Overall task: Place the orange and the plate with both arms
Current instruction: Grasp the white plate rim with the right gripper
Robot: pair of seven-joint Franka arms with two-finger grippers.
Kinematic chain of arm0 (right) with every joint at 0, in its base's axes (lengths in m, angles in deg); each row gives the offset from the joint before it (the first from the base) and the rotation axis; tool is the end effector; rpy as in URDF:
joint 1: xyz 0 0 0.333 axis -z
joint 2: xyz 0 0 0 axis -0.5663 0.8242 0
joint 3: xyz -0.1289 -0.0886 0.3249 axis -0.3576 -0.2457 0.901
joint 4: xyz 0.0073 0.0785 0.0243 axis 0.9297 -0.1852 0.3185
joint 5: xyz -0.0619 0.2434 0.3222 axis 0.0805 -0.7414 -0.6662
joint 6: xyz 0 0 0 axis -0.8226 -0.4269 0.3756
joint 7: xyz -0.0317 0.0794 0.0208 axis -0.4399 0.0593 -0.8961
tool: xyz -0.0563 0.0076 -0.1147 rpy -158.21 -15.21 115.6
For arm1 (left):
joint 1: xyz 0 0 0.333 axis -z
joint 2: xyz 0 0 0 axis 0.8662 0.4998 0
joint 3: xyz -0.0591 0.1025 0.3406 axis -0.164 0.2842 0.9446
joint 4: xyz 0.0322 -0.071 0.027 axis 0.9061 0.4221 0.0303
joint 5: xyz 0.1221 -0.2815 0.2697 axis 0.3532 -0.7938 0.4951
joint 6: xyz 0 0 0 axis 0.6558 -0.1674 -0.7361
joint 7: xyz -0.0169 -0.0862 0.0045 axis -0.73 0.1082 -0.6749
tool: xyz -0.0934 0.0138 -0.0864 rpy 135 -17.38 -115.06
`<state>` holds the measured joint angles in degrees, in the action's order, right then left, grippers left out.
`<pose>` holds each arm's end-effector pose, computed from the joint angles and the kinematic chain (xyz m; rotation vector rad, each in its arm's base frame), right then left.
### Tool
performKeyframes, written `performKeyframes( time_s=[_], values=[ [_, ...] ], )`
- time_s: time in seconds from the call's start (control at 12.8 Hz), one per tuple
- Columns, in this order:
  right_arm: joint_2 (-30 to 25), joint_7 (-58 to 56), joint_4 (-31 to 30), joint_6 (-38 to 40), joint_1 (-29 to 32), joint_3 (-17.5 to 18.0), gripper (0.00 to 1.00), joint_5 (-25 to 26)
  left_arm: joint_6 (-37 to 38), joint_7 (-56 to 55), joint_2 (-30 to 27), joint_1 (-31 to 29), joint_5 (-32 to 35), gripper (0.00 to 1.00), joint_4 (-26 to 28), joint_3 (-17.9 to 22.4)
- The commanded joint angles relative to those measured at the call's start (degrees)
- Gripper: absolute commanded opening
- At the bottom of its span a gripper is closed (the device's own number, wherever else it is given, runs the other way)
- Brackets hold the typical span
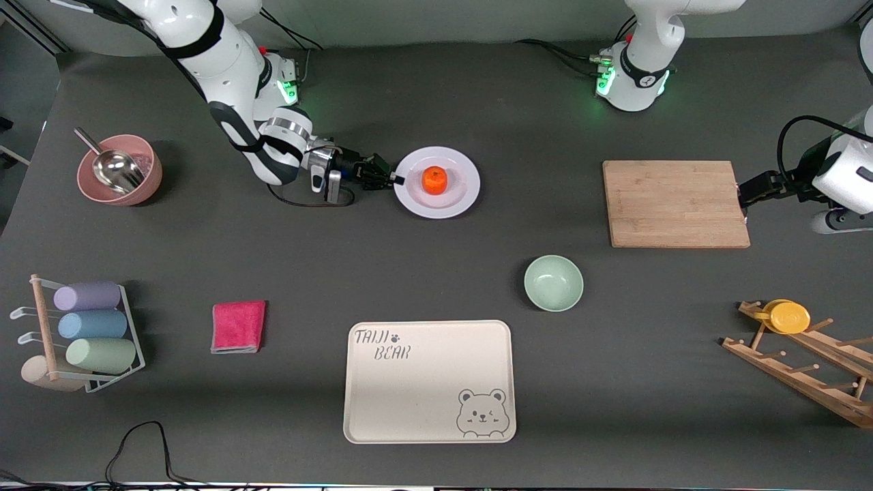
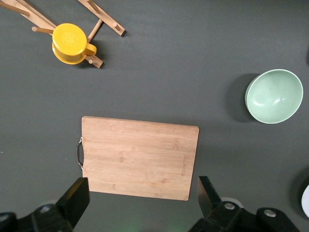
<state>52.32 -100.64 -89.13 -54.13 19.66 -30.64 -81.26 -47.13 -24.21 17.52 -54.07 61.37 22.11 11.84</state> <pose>0.2956 0.2691 0.1052 -1.8700 0.0874 -0.3143 0.5560 0.0097 0.5728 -3.1107 -0.1281 0.1460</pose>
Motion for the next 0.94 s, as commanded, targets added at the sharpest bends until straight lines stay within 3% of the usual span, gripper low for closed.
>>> performKeyframes(
  time_s=[0.0,0.16,0.39,0.55,0.86],
  values=[
    [-6.8,8.7,-1.0,-0.6,2.5,0.3,0.0,3.6,0.3,0.5,-2.0,1.0,2.1,1.0,1.7,0.1],
    [-10.6,14.4,-1.3,-0.6,4.7,0.3,0.0,7.6,0.4,0.5,-2.1,1.0,2.9,1.0,2.2,0.0],
    [-15.2,22.3,-1.5,-0.6,5.2,0.3,0.0,8.3,0.0,0.5,-2.1,1.0,2.9,1.0,2.8,0.0],
    [-18.5,29.5,-1.1,-0.9,6.3,0.3,0.0,12.4,0.1,0.5,-2.4,0.9,2.9,1.0,2.9,0.0],
    [-13.2,34.6,9.1,-3.3,8.8,-0.5,0.0,19.4,-1.7,0.6,-2.7,0.8,2.4,1.0,4.8,0.0]
  ],
)
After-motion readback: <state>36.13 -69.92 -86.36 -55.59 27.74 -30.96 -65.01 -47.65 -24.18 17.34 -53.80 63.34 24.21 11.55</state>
